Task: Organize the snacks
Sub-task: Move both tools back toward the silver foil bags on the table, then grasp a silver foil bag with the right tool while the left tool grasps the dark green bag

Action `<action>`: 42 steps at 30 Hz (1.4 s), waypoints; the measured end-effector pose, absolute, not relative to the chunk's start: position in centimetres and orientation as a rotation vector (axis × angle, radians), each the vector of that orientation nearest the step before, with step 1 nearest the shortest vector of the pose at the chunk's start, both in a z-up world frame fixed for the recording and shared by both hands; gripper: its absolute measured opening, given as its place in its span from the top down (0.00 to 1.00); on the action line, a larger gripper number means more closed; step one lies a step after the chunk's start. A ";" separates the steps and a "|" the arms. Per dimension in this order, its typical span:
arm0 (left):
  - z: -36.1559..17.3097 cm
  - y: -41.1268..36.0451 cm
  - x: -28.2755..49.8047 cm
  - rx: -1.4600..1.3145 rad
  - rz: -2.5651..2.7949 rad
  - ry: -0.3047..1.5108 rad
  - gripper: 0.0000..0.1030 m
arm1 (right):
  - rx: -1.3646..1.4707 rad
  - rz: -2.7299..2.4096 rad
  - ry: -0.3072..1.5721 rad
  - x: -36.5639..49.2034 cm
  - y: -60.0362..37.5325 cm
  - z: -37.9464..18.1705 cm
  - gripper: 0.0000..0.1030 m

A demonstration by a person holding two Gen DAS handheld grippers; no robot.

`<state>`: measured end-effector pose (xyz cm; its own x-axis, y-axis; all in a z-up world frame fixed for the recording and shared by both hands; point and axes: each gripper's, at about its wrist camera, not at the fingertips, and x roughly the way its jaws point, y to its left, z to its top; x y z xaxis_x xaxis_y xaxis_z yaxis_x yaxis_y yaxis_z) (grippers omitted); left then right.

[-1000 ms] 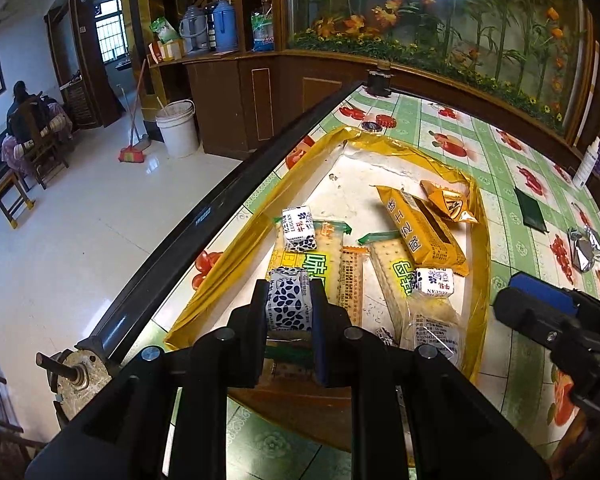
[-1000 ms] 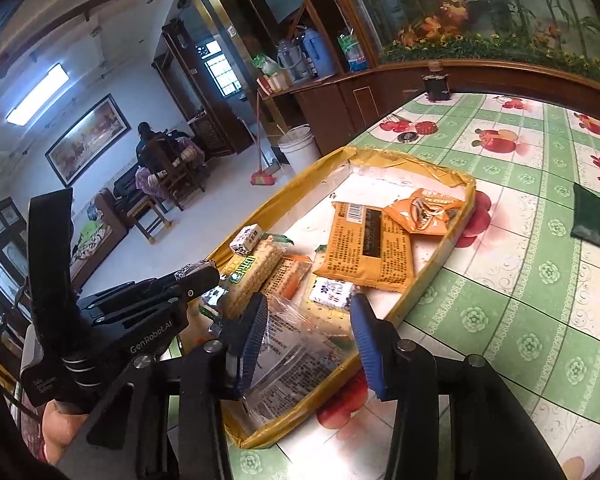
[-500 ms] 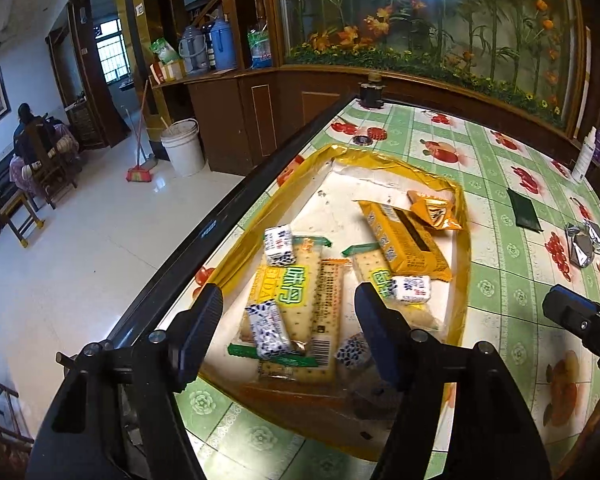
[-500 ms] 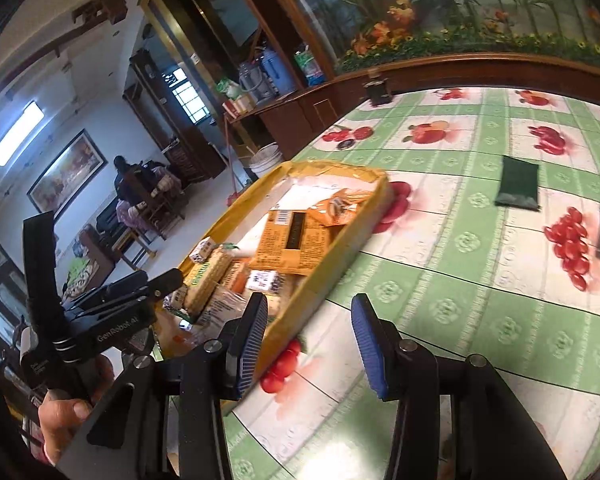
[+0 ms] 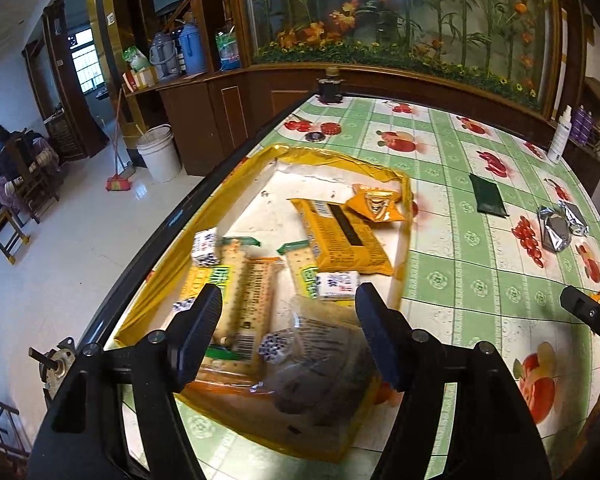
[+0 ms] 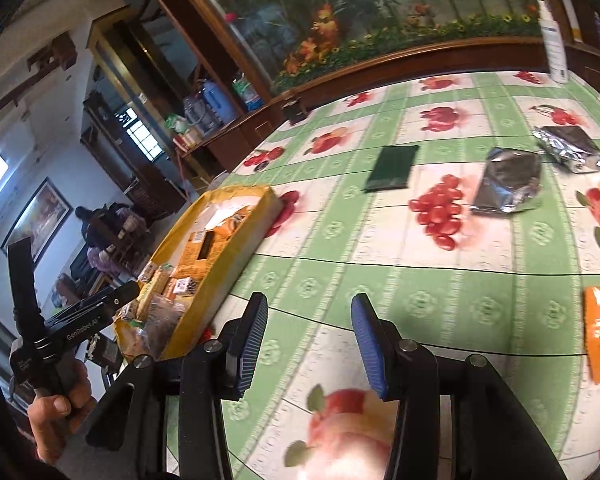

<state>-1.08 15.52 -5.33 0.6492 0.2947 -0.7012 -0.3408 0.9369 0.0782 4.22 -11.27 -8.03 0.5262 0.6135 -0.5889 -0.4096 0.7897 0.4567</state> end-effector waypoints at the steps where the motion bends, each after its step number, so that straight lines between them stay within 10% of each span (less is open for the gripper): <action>1: -5.4 15.2 -0.9 -0.061 0.354 0.790 0.33 | 0.280 0.608 0.810 4.3 -11.8 -8.1 0.55; 31: -7.9 2.2 16.5 -0.036 0.103 0.915 0.33 | 0.192 0.101 0.872 17.8 -17.3 -9.7 0.20; 38: -9.1 0.1 21.0 0.017 0.088 0.953 0.33 | 0.064 0.009 0.937 20.6 -16.3 -11.4 0.20; 42: -9.7 -0.5 23.0 0.022 0.093 0.976 0.33 | -0.023 0.051 0.906 20.0 -15.7 -11.3 0.41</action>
